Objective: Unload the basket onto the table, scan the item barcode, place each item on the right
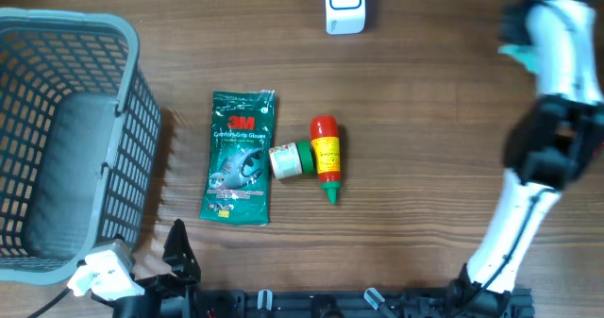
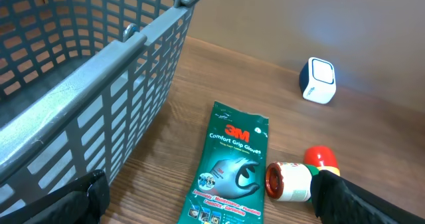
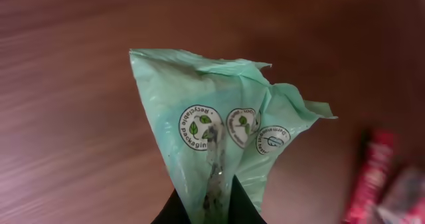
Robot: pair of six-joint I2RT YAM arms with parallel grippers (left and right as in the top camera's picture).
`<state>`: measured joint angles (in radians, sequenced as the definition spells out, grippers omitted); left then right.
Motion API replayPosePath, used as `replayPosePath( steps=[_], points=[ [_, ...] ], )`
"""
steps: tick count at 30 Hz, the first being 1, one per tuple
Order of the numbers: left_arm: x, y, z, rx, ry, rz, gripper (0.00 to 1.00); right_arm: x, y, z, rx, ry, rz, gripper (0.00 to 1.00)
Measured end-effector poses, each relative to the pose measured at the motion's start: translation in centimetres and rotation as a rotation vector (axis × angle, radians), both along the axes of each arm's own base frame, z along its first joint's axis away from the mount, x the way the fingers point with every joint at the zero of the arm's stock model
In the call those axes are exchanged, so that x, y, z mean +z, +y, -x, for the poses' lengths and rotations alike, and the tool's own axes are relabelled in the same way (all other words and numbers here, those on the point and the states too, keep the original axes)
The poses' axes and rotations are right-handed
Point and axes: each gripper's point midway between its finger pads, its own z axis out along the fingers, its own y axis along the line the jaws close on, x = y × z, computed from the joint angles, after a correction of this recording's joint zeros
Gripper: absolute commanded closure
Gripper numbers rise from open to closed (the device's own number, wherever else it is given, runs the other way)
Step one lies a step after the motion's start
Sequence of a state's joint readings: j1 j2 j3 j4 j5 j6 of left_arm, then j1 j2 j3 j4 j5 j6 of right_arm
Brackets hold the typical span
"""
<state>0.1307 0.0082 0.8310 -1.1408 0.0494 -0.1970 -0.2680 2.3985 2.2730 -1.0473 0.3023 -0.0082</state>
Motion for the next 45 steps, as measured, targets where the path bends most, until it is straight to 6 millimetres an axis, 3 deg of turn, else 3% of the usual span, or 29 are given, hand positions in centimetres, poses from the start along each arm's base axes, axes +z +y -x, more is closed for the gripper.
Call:
replayPosePath(
  steps=[1,2,6,8,10,11,12,18,20,22,26,28,30,34,37,40,43,45],
  points=[
    [0.0,0.0,0.0,0.0,0.0,0.0,0.0,-0.1,-4.5,2.0,-0.097,-0.012,-0.027,0.96],
    [0.0,0.0,0.0,0.0,0.0,0.0,0.0,-0.3,-6.5,3.0,-0.144,-0.026,-0.061,0.96],
    [0.0,0.0,0.0,0.0,0.0,0.0,0.0,-0.6,-11.5,5.9,-0.271,-0.081,-0.161,0.92],
    [0.0,0.0,0.0,0.0,0.0,0.0,0.0,-0.9,-13.0,7.1,-0.309,-0.094,-0.192,0.76],
    [0.0,0.0,0.0,0.0,0.0,0.0,0.0,-1.6,-13.4,7.9,-0.325,-0.088,-0.216,0.59],
    [0.0,0.0,0.0,0.0,0.0,0.0,0.0,-2.2,-13.5,8.2,-0.334,-0.081,-0.227,0.38],
    [0.0,0.0,0.0,0.0,0.0,0.0,0.0,-2.8,-13.5,8.6,-0.343,-0.073,-0.24,0.0],
    [0.0,0.0,0.0,0.0,0.0,0.0,0.0,-3.5,-12.9,10.1,-0.392,-0.039,-0.3,0.0],
    [0.0,0.0,0.0,0.0,0.0,0.0,0.0,-3.0,-12.6,10.1,-0.403,-0.057,-0.332,0.0],
    [0.0,0.0,0.0,0.0,0.0,0.0,0.0,-1.3,-11.8,9.6,-0.421,-0.116,-0.386,0.0],
    [0.0,0.0,0.0,0.0,0.0,0.0,0.0,5.9,-7.5,9.4,-0.448,-0.254,-0.569,0.0],
    [0.0,0.0,0.0,0.0,0.0,0.0,0.0,9.3,-4.2,10.6,-0.465,-0.257,-0.662,0.0],
    [0.0,0.0,0.0,0.0,0.0,0.0,0.0,11.4,-0.6,11.6,-0.461,-0.225,-0.736,0.0],
    [0.0,0.0,0.0,0.0,0.0,0.0,0.0,11.5,8.7,12.4,-0.32,-0.03,-0.877,0.0],
    [0.0,0.0,0.0,0.0,0.0,0.0,0.0,12.1,15.3,11.2,-0.095,0.022,-0.931,0.0],
    [0.0,0.0,0.0,0.0,0.0,0.0,0.0,12.5,23.2,11.0,0.14,0.092,-0.959,0.0],
    [0.0,0.0,0.0,0.0,0.0,0.0,0.0,12.4,31.1,12.5,0.361,0.184,-0.931,0.0],
    [0.0,0.0,0.0,0.0,0.0,0.0,0.0,12.1,34.8,13.8,0.46,0.234,-0.887,0.0]
  ],
)
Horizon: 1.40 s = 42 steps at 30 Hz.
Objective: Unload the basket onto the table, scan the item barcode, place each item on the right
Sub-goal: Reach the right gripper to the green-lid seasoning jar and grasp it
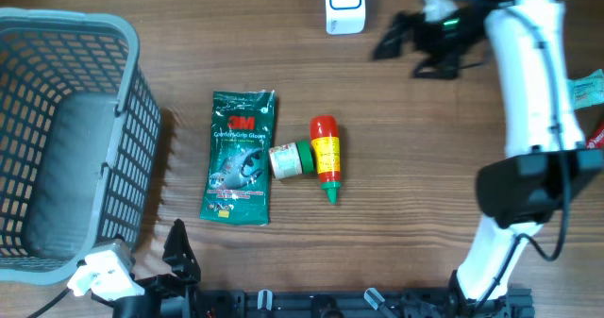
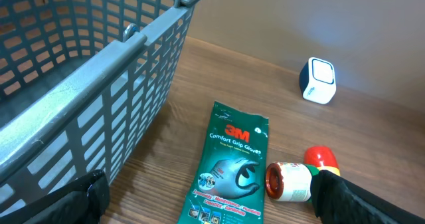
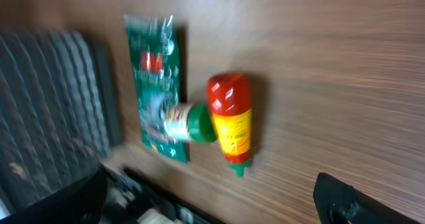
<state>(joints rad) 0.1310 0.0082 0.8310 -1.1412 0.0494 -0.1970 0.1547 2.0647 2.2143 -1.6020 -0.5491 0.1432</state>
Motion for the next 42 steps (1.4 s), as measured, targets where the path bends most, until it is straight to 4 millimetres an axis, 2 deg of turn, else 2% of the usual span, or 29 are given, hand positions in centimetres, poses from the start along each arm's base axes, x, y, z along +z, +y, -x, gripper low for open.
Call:
replayPosePath(
  steps=[3,5,7,9,14,16,18,19,20,23,36,42],
  points=[
    [0.0,0.0,0.0,0.0,0.0,0.0,0.0,-0.8,4.9,2.6,0.149,-0.016,0.094,0.0],
    [0.0,0.0,0.0,0.0,0.0,0.0,0.0,-1.3,7.4,4.3,0.223,-0.017,0.137,0.0],
    [0.0,0.0,0.0,0.0,0.0,0.0,0.0,-2.3,9.6,6.4,0.292,-0.006,0.179,0.0],
    [0.0,0.0,0.0,0.0,0.0,0.0,0.0,-3.2,11.0,7.8,0.341,0.002,0.209,0.0],
    [0.0,0.0,0.0,0.0,0.0,0.0,0.0,-7.8,14.8,9.7,0.451,-0.048,0.265,0.0],
    [0.0,0.0,0.0,0.0,0.0,0.0,0.0,-10.4,16.1,10.0,0.474,-0.077,0.272,0.0],
    [0.0,0.0,0.0,0.0,0.0,0.0,0.0,-12.7,16.3,10.3,0.465,-0.083,0.305,0.0],
    [0.0,0.0,0.0,0.0,0.0,0.0,0.0,-13.2,16.2,10.3,0.457,-0.086,0.317,0.0],
    [0.0,0.0,0.0,0.0,0.0,0.0,0.0,-15.1,15.3,10.4,0.423,-0.07,0.368,0.0],
    [0.0,0.0,0.0,0.0,0.0,0.0,0.0,-16.9,14.7,9.8,0.374,-0.087,0.403,0.0],
    [0.0,0.0,0.0,0.0,0.0,0.0,0.0,-17.0,15.1,8.5,0.19,-0.087,0.403,0.0],
    [0.0,0.0,0.0,0.0,0.0,0.0,0.0,-16.9,15.7,8.6,0.202,-0.095,0.388,0.0]
  ],
)
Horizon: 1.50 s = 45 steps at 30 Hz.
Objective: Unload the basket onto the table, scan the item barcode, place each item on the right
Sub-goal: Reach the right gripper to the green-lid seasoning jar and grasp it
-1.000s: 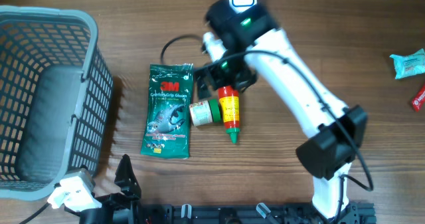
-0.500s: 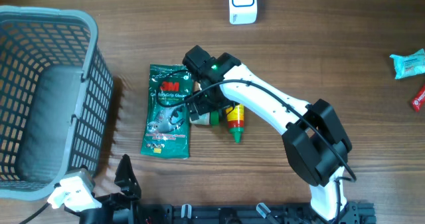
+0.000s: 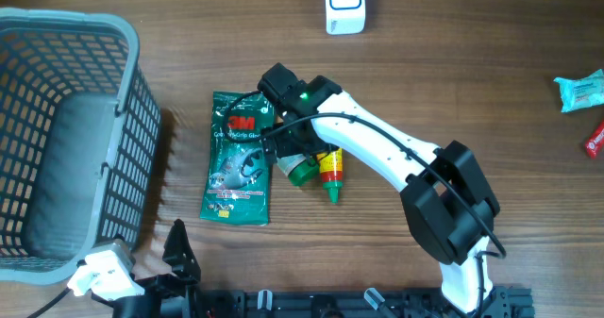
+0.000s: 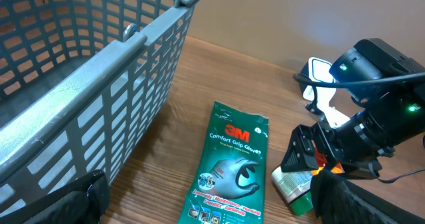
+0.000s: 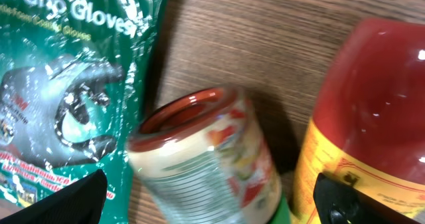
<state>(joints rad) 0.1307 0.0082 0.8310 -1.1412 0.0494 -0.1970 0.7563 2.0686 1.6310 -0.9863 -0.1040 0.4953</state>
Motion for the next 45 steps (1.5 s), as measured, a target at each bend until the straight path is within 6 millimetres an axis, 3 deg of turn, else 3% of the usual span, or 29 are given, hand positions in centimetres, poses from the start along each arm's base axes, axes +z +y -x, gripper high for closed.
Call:
replayPosePath(
  steps=[6,12,17,19,26,30,34,39,45],
  points=[
    [0.0,0.0,0.0,0.0,0.0,0.0,0.0,-0.2,0.4,0.8,0.117,-0.012,0.01,0.0],
    [0.0,0.0,0.0,0.0,0.0,0.0,0.0,-1.9,-1.2,0.4,0.205,-0.114,0.154,0.0],
    [0.0,0.0,0.0,0.0,0.0,0.0,0.0,-2.4,-0.2,1.0,0.273,-0.151,0.161,0.01],
    [0.0,0.0,0.0,0.0,0.0,0.0,0.0,-2.4,0.0,0.8,0.283,-0.179,0.174,0.04],
    [0.0,0.0,0.0,0.0,0.0,0.0,0.0,-2.3,-1.1,-0.4,0.286,-0.252,0.266,0.36],
    [0.0,0.0,0.0,0.0,0.0,0.0,0.0,-2.6,-1.3,-0.7,0.281,-0.262,0.296,0.43],
    [0.0,0.0,0.0,0.0,0.0,0.0,0.0,-2.6,-1.3,-0.7,0.264,-0.256,0.299,0.43],
    [0.0,0.0,0.0,0.0,0.0,0.0,0.0,-2.6,-1.3,-0.1,0.249,-0.171,0.255,0.47],
    [0.0,0.0,0.0,0.0,0.0,0.0,0.0,-1.2,-3.3,3.9,0.26,0.196,0.196,0.45]
  ],
)
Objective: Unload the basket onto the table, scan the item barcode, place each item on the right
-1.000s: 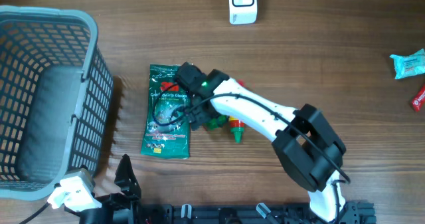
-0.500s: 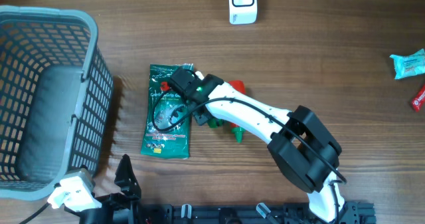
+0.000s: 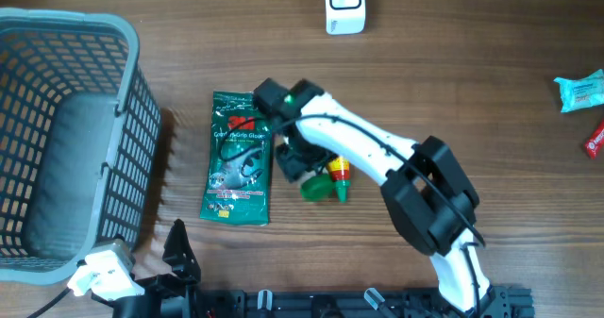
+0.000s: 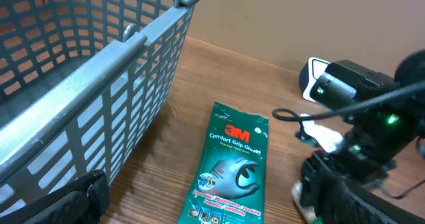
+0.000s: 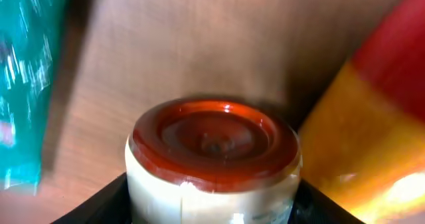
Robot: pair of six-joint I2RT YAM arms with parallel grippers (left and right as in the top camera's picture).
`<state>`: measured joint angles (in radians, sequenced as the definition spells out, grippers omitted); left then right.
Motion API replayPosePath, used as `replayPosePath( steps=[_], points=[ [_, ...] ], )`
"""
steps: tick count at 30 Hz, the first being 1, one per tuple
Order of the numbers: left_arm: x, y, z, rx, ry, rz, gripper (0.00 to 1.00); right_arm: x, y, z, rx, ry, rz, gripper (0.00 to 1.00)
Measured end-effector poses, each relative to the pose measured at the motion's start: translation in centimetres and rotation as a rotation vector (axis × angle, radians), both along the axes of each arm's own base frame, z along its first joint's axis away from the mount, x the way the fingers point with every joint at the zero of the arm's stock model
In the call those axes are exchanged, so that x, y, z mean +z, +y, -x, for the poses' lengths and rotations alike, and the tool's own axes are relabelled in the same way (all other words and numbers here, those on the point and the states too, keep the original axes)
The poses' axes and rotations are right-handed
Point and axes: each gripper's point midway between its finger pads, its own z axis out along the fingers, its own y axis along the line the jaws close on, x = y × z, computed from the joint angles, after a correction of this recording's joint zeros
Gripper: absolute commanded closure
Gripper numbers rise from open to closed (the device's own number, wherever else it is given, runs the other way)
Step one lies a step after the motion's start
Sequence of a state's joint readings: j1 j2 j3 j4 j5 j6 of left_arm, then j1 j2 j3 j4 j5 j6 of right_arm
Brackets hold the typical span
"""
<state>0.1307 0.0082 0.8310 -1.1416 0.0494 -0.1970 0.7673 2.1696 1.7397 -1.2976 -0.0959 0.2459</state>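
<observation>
A small white-labelled jar (image 5: 212,157) with a brown-red base and a green lid (image 3: 316,188) lies on the wooden table between a green 3M gloves pack (image 3: 239,158) and a red sauce bottle (image 3: 338,172). My right gripper (image 5: 212,207) is down on the jar, its black fingers (image 5: 99,204) pressed to both sides. From above, the gripper (image 3: 294,158) covers most of the jar. The white scanner (image 3: 344,5) stands at the far edge. My left gripper (image 4: 211,194) rests open near the front edge, holding nothing.
A grey mesh basket (image 3: 132,35) fills the left side, its rim (image 4: 153,31) close to the left wrist. A teal packet (image 3: 578,90) and a red item (image 3: 595,139) lie at the far right edge.
My right gripper was open just above the jar; now it is lower, with its fingers against the jar's sides. The jar's green lid has shifted a little toward the front. The left arm is unchanged.
My right gripper held a teal packet at the far right. Then it was empty near the scanner, the packet lying at the right edge. After that it hovered open over the jar by the gloves pack, and now it grips that jar.
</observation>
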Motion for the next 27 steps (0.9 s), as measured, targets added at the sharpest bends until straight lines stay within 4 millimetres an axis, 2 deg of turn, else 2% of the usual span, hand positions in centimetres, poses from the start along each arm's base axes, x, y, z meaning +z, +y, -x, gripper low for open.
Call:
replayPosePath(
  steps=[5,7,14,23,27],
  points=[
    [0.0,0.0,0.0,0.0,0.0,0.0,0.0,2.5,0.0,0.3,0.009,0.129,-0.11,0.44],
    [0.0,0.0,0.0,0.0,0.0,0.0,0.0,2.8,-0.3,0.7,0.012,0.164,-0.123,0.44],
    [0.0,0.0,0.0,0.0,0.0,0.0,0.0,4.3,-1.8,4.1,0.071,0.327,-0.106,0.44],
    [0.0,0.0,0.0,0.0,0.0,0.0,0.0,4.2,-1.5,4.5,0.095,0.344,-0.125,0.42],
    [0.0,0.0,0.0,0.0,0.0,0.0,0.0,3.2,-2.1,6.7,0.086,0.419,-0.088,0.44]
  ],
)
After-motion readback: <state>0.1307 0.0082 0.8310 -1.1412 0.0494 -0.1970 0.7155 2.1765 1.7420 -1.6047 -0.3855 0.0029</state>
